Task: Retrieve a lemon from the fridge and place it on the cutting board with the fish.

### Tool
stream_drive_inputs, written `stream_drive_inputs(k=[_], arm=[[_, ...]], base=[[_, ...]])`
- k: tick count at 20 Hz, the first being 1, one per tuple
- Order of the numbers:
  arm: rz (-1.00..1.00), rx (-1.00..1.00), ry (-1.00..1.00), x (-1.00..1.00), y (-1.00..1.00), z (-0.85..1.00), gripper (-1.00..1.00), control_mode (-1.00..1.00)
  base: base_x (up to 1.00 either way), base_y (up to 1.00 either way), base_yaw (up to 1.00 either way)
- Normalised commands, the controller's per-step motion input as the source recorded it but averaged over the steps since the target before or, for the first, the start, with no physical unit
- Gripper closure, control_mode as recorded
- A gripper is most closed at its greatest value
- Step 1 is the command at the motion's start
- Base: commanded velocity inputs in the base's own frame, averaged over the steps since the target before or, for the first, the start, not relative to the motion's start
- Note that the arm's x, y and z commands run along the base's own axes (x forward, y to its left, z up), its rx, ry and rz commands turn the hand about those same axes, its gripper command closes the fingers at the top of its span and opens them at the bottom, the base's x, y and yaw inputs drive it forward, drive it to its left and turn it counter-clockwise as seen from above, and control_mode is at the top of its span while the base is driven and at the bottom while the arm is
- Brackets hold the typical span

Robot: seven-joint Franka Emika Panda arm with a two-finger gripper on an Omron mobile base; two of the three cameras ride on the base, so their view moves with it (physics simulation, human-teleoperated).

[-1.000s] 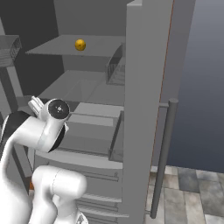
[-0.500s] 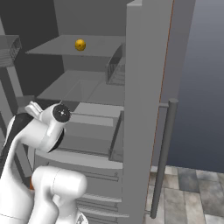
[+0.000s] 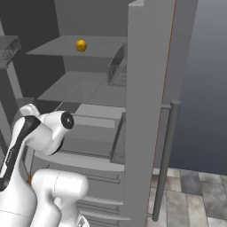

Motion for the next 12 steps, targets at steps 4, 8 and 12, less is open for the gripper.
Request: stream_drive_inputs(k=[4, 8, 12], arm=[[0.11, 0.17, 0.16, -0.16, 0.65, -0.18, -1.0, -1.0], [0.1, 0.15, 0.15, -0.21, 0.84, -0.16, -1.0, -1.0], [0.07, 0.12, 0.08, -0.16, 0.93, -0.18, -1.0, -1.0]], base=[[0.0, 0.0, 0.0], [0.0, 0.0, 0.0], [0.0, 0.0, 0.0]])
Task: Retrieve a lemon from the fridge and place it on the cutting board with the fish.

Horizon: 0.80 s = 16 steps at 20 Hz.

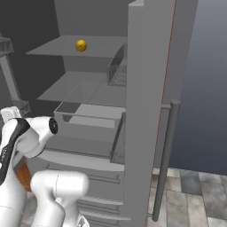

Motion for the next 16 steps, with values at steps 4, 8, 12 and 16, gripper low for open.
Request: stream_drive_inputs(k=[4, 8, 12, 16], arm=[[0.05, 0.03, 0.0, -0.05, 0.51, -0.05, -1.0, -1.0], [0.0, -0.01, 0.0, 0.0, 0.2, 0.0, -1.0, -1.0], [0.0, -0.12, 0.0, 0.24, -0.39, 0.0, -1.0, -1.0], [0.0, -0.15, -0.02, 0.19, -0.93, 0.11, -1.0, -1.0]], base=[[0.0, 0.0, 0.0], [0.0, 0.0, 0.0], [0.0, 0.0, 0.0], [0.0, 0.0, 0.0]])
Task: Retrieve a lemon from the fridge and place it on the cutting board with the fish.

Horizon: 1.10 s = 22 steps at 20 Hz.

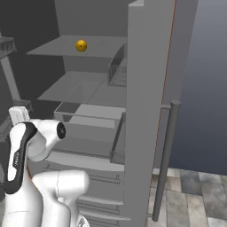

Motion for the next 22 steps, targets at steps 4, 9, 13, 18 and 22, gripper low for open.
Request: stream_drive_inputs(k=[4, 9, 13, 18, 22], arm=[[0.0, -0.24, -0.06, 0.01, -0.83, 0.15, -1.0, -1.0], [0.06, -0.35, -0.01, -0.14, -0.12, -0.18, -1.0, -1.0], [0.15, -0.3, 0.0, -0.37, 0.17, -0.38, -1.0, -1.0], [0.15, -0.23, -0.02, -0.51, 0.34, -0.38, -1.0, -1.0], [0.12, -0.18, -0.03, -0.44, 0.14, -0.23, -1.0, -1.0]], base=[[0.0, 0.0, 0.0], [0.0, 0.0, 0.0], [0.0, 0.0, 0.0], [0.0, 0.0, 0.0], [0.0, 0.0, 0.0]])
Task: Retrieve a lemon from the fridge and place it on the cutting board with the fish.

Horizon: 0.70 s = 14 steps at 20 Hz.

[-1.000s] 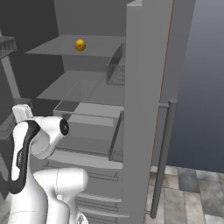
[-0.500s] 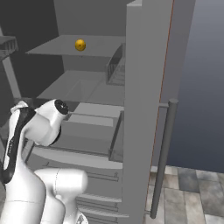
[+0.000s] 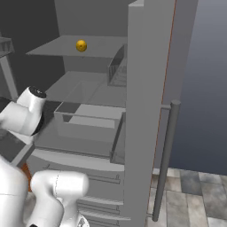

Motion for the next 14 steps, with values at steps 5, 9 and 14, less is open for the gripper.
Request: stream_drive_inputs(k=[5, 9, 14], arm=[[0.05, -0.14, -0.14, -0.19, -0.02, -0.03, -1.0, -1.0], [0.0, -0.17, -0.18, 0.0, -0.35, 0.1, -1.0, -1.0], [0.0, -0.24, -0.15, 0.28, -0.84, 0.19, -1.0, -1.0]], base=[[0.0, 0.0, 0.0], [0.0, 0.0, 0.0], [0.0, 0.0, 0.0]])
